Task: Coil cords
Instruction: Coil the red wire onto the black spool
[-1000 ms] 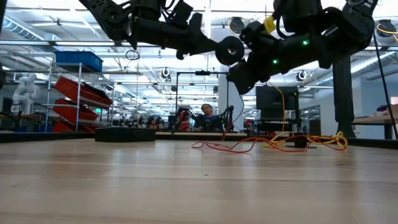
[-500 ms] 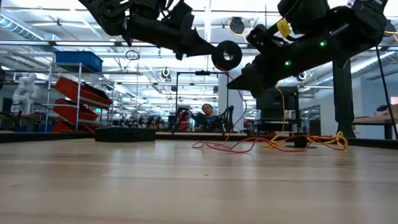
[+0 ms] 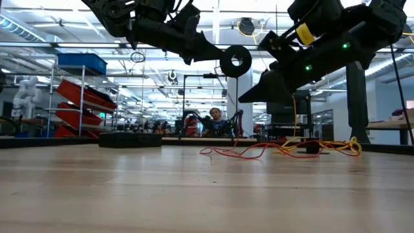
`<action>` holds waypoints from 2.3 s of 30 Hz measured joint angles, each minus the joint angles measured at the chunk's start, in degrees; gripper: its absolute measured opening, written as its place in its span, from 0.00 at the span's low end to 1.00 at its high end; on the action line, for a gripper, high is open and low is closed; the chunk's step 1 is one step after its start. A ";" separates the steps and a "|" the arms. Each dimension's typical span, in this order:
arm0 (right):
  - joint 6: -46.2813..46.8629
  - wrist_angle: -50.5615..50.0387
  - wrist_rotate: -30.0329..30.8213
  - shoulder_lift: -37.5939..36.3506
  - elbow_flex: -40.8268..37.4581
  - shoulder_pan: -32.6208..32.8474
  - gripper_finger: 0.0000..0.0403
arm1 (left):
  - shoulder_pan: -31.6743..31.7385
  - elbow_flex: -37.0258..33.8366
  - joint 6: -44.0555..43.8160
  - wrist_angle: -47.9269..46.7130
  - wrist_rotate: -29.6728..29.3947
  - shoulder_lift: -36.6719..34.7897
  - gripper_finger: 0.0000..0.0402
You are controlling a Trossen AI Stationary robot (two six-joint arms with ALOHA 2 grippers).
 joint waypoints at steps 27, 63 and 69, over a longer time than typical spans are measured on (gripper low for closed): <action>2.50 -1.18 -8.90 0.00 0.00 -1.69 0.21 | -0.02 0.00 -0.11 -0.01 1.51 0.00 0.00; 3.96 0.30 -17.61 0.07 0.04 -7.30 0.19 | -0.07 -0.02 -5.26 2.68 1.48 0.04 0.00; 3.82 0.90 -17.61 0.07 0.04 -7.34 0.19 | -0.38 -0.02 -6.21 3.70 1.51 0.04 0.00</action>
